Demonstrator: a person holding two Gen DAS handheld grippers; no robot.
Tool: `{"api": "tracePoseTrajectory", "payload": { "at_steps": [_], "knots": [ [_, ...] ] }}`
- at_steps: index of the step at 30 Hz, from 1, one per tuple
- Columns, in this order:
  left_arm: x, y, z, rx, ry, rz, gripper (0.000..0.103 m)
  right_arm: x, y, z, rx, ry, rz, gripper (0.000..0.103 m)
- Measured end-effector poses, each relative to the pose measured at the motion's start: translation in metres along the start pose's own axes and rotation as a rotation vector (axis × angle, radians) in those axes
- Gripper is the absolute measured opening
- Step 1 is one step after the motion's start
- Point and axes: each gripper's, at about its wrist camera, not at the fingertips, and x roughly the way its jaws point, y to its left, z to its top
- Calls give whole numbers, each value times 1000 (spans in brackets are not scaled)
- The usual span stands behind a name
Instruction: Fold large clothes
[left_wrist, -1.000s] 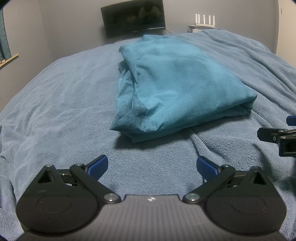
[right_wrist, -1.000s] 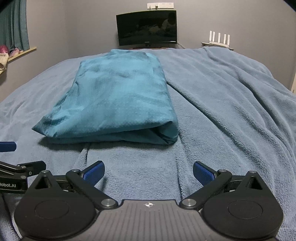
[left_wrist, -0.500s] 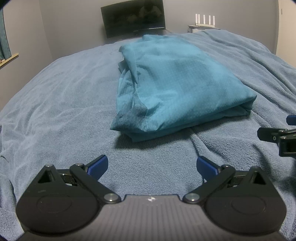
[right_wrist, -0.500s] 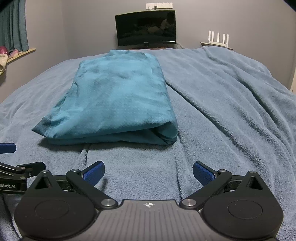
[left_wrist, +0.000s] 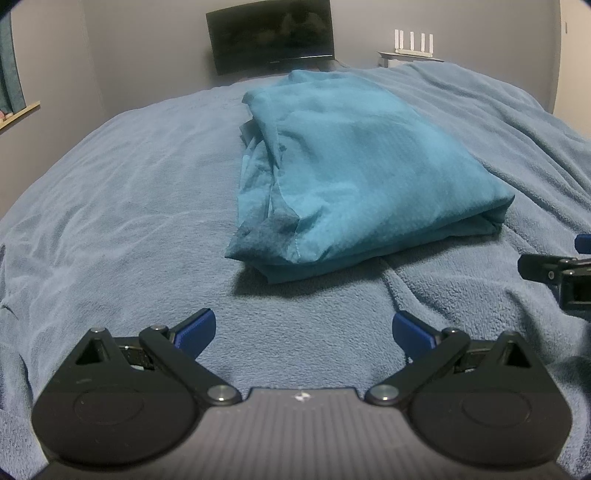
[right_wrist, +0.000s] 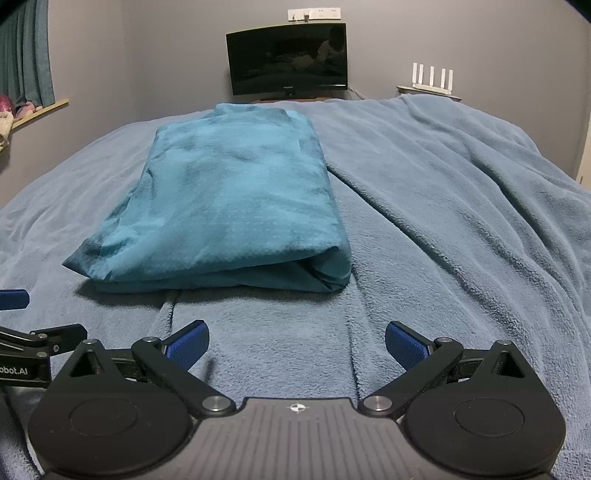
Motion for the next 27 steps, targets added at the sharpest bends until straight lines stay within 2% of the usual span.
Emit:
{"api": "tracePoseTrajectory", "payload": {
  "at_steps": [27],
  "knots": [
    [4, -2, 0, -6, 20, -14, 103, 9, 3, 0, -28, 27, 9, 103]
  ]
}}
